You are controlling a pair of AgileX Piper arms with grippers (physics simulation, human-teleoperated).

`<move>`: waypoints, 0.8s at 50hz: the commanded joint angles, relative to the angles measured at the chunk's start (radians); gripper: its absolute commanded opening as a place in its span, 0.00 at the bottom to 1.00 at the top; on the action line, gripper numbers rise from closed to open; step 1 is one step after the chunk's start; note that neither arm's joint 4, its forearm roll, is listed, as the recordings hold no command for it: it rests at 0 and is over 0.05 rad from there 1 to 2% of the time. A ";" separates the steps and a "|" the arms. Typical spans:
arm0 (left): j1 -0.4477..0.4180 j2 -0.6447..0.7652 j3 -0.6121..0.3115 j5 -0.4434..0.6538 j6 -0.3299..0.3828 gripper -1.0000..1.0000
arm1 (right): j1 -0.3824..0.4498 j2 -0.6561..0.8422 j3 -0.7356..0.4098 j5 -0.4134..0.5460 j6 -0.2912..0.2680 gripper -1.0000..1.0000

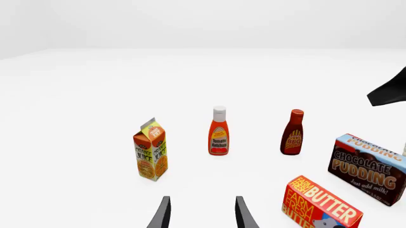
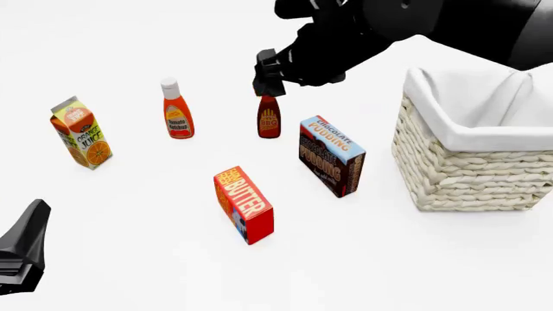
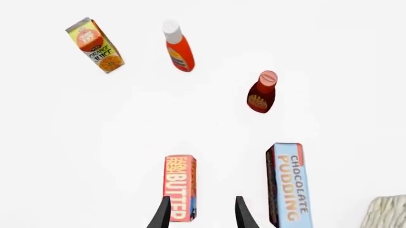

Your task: Pick the butter and place it in the basket.

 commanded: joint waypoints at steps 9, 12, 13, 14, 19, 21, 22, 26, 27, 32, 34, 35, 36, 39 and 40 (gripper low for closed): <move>0.000 0.000 0.000 0.000 0.000 1.00 | 0.025 0.071 -0.063 0.006 0.018 1.00; 0.000 0.000 0.000 0.000 0.000 1.00 | 0.030 0.082 -0.072 0.008 0.018 1.00; 0.000 0.000 0.000 0.000 0.000 1.00 | 0.032 0.086 -0.076 0.008 0.017 1.00; 0.000 0.000 0.000 0.000 0.000 1.00 | 0.034 0.089 -0.079 0.010 0.019 1.00; 0.000 0.000 0.000 0.000 0.000 1.00 | 0.034 0.104 -0.091 0.013 0.018 1.00; 0.000 0.000 0.000 0.000 0.000 1.00 | 0.031 0.110 -0.095 0.013 0.013 1.00; 0.000 0.000 0.000 0.000 0.000 1.00 | 0.032 0.117 -0.101 0.016 0.012 1.00; 0.000 0.000 0.000 0.000 0.000 1.00 | 0.037 0.133 -0.124 0.025 0.010 1.00; 0.000 0.000 0.000 0.000 0.000 1.00 | 0.037 0.133 -0.124 0.025 0.010 1.00; 0.000 0.000 0.000 0.000 0.000 1.00 | 0.048 0.151 -0.129 0.022 0.015 1.00; 0.000 0.000 0.000 0.000 0.000 1.00 | 0.050 0.161 -0.129 0.020 0.019 1.00; 0.000 0.000 0.000 0.000 0.000 1.00 | 0.051 0.163 -0.128 0.017 0.018 1.00; 0.000 0.000 0.000 0.000 0.000 1.00 | 0.053 0.168 -0.127 0.016 0.020 1.00; 0.000 0.000 0.000 0.000 0.000 1.00 | 0.058 0.173 -0.129 0.015 0.020 1.00; 0.000 0.000 0.000 0.000 0.000 1.00 | 0.063 0.181 -0.133 0.016 0.025 1.00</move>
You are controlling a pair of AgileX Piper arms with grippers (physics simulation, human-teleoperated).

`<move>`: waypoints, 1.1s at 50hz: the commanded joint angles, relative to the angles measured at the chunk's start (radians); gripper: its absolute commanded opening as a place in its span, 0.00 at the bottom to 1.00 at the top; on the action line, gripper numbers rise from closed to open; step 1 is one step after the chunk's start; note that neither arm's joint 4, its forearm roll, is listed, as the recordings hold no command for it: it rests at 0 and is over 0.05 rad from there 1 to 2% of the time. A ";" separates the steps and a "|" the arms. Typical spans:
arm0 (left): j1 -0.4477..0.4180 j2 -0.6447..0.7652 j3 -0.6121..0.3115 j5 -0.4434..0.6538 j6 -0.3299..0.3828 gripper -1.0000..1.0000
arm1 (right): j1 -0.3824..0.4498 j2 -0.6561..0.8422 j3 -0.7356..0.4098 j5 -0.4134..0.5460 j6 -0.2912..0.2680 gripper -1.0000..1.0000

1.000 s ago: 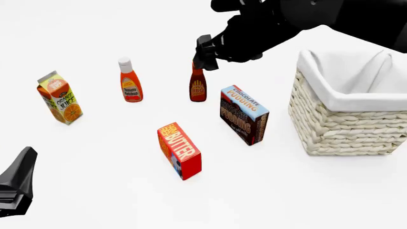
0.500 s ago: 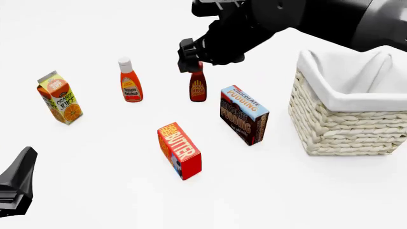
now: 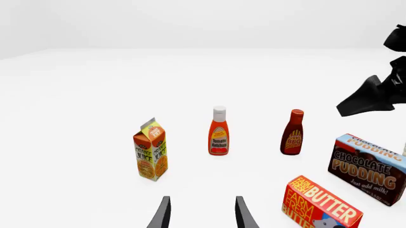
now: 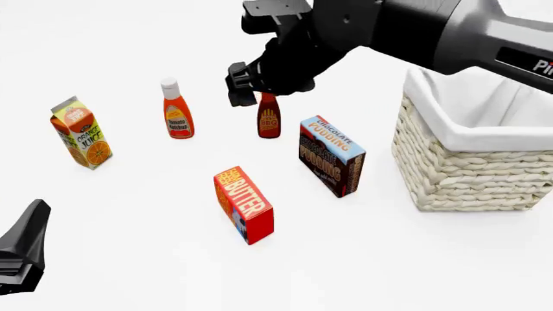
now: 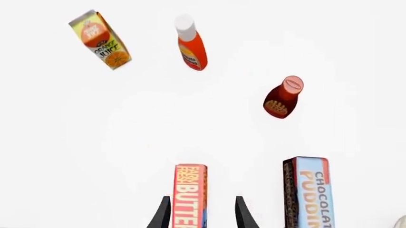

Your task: Pick the butter and place it in the basket.

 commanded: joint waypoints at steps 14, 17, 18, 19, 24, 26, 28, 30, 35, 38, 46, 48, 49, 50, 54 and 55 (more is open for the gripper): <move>0.000 0.000 0.000 0.000 0.000 1.00 | 0.044 0.087 -0.032 -0.008 0.028 1.00; 0.000 0.000 0.000 0.000 0.000 1.00 | 0.047 0.107 -0.050 0.000 0.036 1.00; 0.000 0.000 0.000 0.000 0.000 1.00 | 0.048 0.111 -0.054 0.003 0.038 1.00; 0.000 0.000 0.000 0.000 0.000 1.00 | 0.048 0.111 -0.054 0.003 0.038 1.00; 0.000 0.000 0.000 0.000 0.000 1.00 | 0.043 0.133 -0.071 0.012 0.044 1.00; 0.000 0.000 0.000 0.000 0.000 1.00 | 0.043 0.140 -0.078 0.018 0.050 1.00; 0.000 0.000 0.000 0.000 0.000 1.00 | 0.046 0.153 -0.087 0.032 0.069 1.00; 0.000 0.000 0.000 0.000 0.000 1.00 | 0.046 0.159 -0.096 0.040 0.073 1.00; 0.000 0.000 0.000 0.000 0.000 1.00 | 0.053 0.182 -0.120 0.068 0.098 1.00; 0.000 0.000 0.000 0.000 0.000 1.00 | 0.062 0.195 -0.135 0.082 0.107 1.00; 0.000 0.000 0.000 0.000 0.000 1.00 | 0.073 0.224 -0.160 0.103 0.127 1.00; 0.000 0.000 0.000 0.000 0.000 1.00 | 0.074 0.230 -0.163 0.104 0.129 1.00; 0.000 0.000 0.000 0.000 0.000 1.00 | 0.074 0.234 -0.164 0.105 0.130 1.00; 0.000 0.000 0.000 0.000 0.000 1.00 | 0.072 0.236 -0.168 0.105 0.127 1.00; 0.000 0.000 0.000 0.000 0.000 1.00 | 0.068 0.244 -0.173 0.104 0.125 1.00; 0.000 0.000 0.000 0.000 0.000 1.00 | 0.067 0.246 -0.173 0.103 0.125 1.00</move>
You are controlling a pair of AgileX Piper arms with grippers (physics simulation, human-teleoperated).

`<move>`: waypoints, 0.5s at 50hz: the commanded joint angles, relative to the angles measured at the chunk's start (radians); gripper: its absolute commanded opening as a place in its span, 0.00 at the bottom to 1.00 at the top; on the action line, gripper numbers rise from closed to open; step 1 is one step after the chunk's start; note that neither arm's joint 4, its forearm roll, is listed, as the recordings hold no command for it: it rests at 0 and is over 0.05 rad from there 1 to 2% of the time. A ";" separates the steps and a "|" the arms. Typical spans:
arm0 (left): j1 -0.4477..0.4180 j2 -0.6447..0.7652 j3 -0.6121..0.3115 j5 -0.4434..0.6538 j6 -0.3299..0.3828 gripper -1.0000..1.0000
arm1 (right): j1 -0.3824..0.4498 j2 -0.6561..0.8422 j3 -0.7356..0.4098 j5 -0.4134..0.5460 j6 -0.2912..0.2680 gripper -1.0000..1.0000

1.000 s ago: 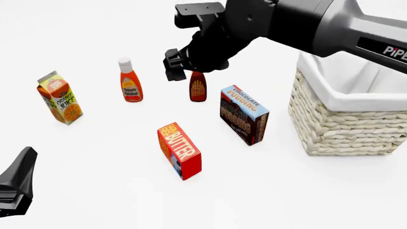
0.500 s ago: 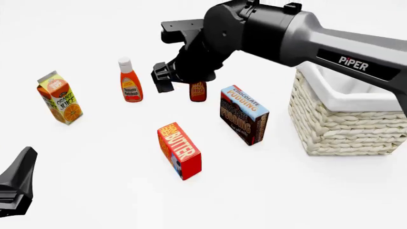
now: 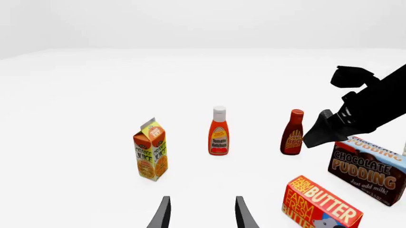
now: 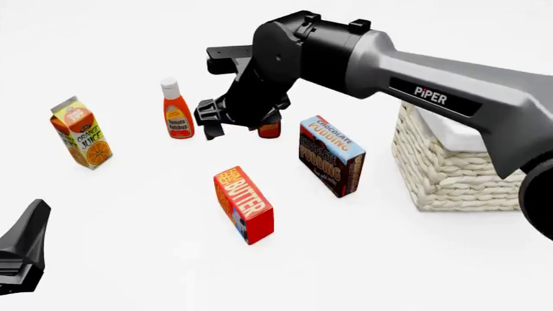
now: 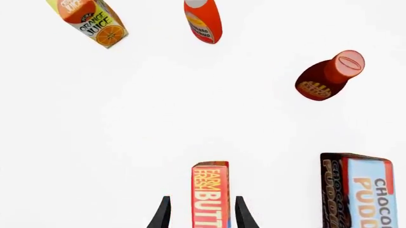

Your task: Pick the butter and place it in the basket.

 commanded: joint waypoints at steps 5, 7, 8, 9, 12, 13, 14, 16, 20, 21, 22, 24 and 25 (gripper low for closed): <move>0.000 0.000 0.000 0.000 0.000 1.00 | -0.008 0.038 -0.024 0.009 0.005 1.00; 0.000 0.000 0.000 0.000 0.000 1.00 | -0.010 0.039 -0.025 0.008 0.002 1.00; 0.000 0.000 0.000 0.000 0.000 1.00 | -0.009 0.039 -0.025 0.009 0.004 1.00; 0.000 0.000 0.000 0.000 0.000 1.00 | -0.010 0.039 -0.026 0.008 0.002 1.00; 0.000 0.000 0.000 0.000 0.000 1.00 | -0.013 0.039 -0.025 0.007 0.001 1.00; 0.000 0.000 0.000 0.000 0.000 1.00 | -0.013 0.039 -0.024 0.007 0.001 1.00; 0.000 0.000 0.000 0.000 0.000 1.00 | -0.013 0.038 -0.022 0.005 0.000 1.00; 0.000 0.000 0.000 0.000 0.000 1.00 | -0.016 0.039 -0.023 0.005 -0.001 1.00; 0.000 0.000 0.000 0.000 0.000 1.00 | -0.020 0.041 -0.021 0.003 -0.004 1.00; 0.000 0.000 0.000 0.000 0.000 1.00 | -0.021 0.041 -0.017 -0.001 -0.005 1.00; 0.000 0.000 0.000 0.000 0.000 1.00 | -0.021 0.041 -0.017 -0.001 -0.005 1.00; 0.000 0.000 0.000 0.000 0.000 1.00 | -0.020 0.043 -0.014 -0.002 -0.004 1.00; 0.000 0.000 0.000 0.000 0.000 1.00 | -0.020 0.043 -0.012 -0.004 -0.003 1.00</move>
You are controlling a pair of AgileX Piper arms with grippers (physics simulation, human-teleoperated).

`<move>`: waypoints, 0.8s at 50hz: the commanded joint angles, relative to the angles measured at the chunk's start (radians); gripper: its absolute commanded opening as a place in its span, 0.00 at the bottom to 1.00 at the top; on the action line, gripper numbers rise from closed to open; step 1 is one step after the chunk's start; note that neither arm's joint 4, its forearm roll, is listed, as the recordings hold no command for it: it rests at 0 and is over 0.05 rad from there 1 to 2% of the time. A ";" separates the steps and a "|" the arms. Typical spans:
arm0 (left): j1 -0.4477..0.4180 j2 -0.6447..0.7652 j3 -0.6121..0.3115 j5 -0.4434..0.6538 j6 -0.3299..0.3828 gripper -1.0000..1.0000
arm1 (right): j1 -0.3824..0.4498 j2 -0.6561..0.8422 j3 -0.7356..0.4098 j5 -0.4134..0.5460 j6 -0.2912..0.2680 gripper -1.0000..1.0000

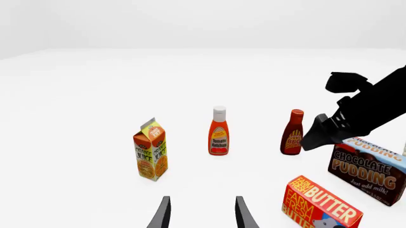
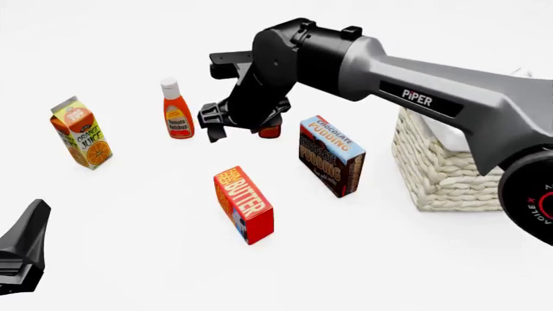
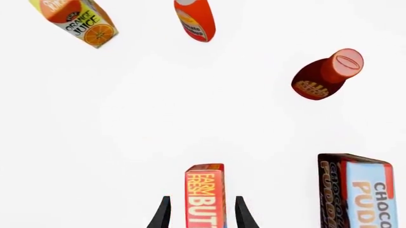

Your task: Pick the butter and place it in the basket.

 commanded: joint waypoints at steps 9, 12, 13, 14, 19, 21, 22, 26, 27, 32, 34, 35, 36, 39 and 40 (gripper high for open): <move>0.000 0.000 0.000 0.000 0.000 1.00 | -0.004 0.017 0.021 -0.020 0.000 1.00; 0.000 0.000 0.000 0.000 0.000 1.00 | -0.005 0.021 0.027 -0.025 0.000 1.00; 0.000 0.000 0.000 0.000 0.000 1.00 | -0.004 0.021 0.029 -0.027 -0.002 1.00; 0.000 0.000 0.000 0.000 0.000 1.00 | -0.004 0.021 0.030 -0.027 -0.002 1.00; 0.000 0.000 0.000 0.000 0.000 1.00 | -0.005 0.028 0.029 -0.030 -0.002 1.00; 0.000 0.000 0.000 0.000 0.000 1.00 | -0.004 0.031 0.031 -0.032 0.001 1.00; 0.000 0.000 0.000 0.000 0.000 1.00 | -0.004 0.033 0.034 -0.035 0.001 1.00; 0.000 0.000 0.000 0.000 0.000 1.00 | -0.001 0.035 0.046 -0.044 0.004 1.00; 0.000 0.000 0.000 0.000 0.000 1.00 | 0.000 0.037 0.050 -0.046 0.005 1.00; 0.000 0.000 0.000 0.000 0.000 1.00 | 0.001 0.041 0.057 -0.052 0.006 1.00; 0.000 0.000 0.000 0.000 0.000 1.00 | 0.003 0.043 0.058 -0.054 0.007 1.00; 0.000 0.000 0.000 0.000 0.000 1.00 | 0.004 0.044 0.058 -0.055 0.008 1.00; 0.000 0.000 0.000 0.000 0.000 1.00 | 0.007 0.045 0.060 -0.057 0.010 1.00; 0.000 0.000 0.000 0.000 0.000 1.00 | 0.009 0.047 0.062 -0.059 0.012 1.00; 0.000 0.000 0.000 0.000 0.000 1.00 | 0.010 0.048 0.063 -0.060 0.012 1.00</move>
